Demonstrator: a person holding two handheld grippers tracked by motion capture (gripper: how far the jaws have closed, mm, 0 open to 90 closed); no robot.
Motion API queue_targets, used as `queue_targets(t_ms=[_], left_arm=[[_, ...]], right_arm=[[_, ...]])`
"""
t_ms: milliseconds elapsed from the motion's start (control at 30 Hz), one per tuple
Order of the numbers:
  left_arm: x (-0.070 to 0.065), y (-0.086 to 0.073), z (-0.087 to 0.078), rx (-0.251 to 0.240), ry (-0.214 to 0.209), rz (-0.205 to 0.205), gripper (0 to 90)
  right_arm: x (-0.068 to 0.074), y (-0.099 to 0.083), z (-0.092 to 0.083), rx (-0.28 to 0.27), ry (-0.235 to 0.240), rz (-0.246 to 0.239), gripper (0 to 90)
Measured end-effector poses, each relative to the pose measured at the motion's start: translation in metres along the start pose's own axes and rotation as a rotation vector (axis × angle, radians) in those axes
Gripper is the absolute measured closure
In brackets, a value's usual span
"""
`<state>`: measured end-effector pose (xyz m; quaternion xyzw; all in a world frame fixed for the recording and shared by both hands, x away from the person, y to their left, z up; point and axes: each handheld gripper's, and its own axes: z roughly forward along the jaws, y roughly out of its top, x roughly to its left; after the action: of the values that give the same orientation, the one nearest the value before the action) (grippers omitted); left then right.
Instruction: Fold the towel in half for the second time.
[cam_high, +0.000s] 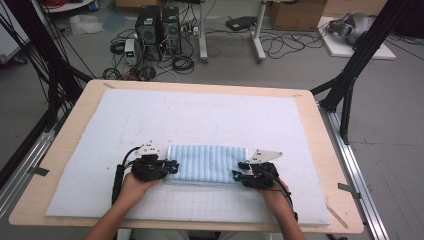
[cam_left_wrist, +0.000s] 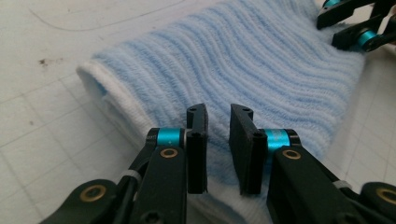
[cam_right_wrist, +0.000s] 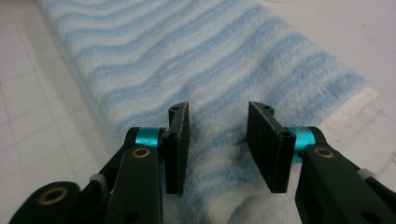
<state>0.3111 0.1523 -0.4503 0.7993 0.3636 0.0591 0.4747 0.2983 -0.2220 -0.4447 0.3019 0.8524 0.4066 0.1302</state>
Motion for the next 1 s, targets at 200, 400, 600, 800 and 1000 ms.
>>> queue_targets(t_ms=[200,400,600,800,1000], left_arm=[[-0.001,-0.003,-0.001,-0.002,-0.004,0.011,78.5],[0.002,-0.003,-0.005,-0.045,-0.014,0.002,76.0],[0.011,-0.001,-0.019,-0.192,0.018,0.036,64.3],[0.017,0.001,-0.039,-0.372,0.093,0.173,59.7],[0.027,0.003,-0.053,-0.407,0.16,0.088,36.2]], right_arm=[[0.001,-0.005,-0.005,0.01,-0.006,-0.015,58.4],[-0.004,-0.007,-0.013,-0.038,0.02,0.039,54.8],[-0.01,-0.007,-0.028,-0.118,0.019,0.069,50.8],[-0.016,-0.011,-0.045,-0.178,-0.028,0.102,40.8],[-0.022,-0.018,-0.066,-0.21,-0.16,0.125,25.2]])
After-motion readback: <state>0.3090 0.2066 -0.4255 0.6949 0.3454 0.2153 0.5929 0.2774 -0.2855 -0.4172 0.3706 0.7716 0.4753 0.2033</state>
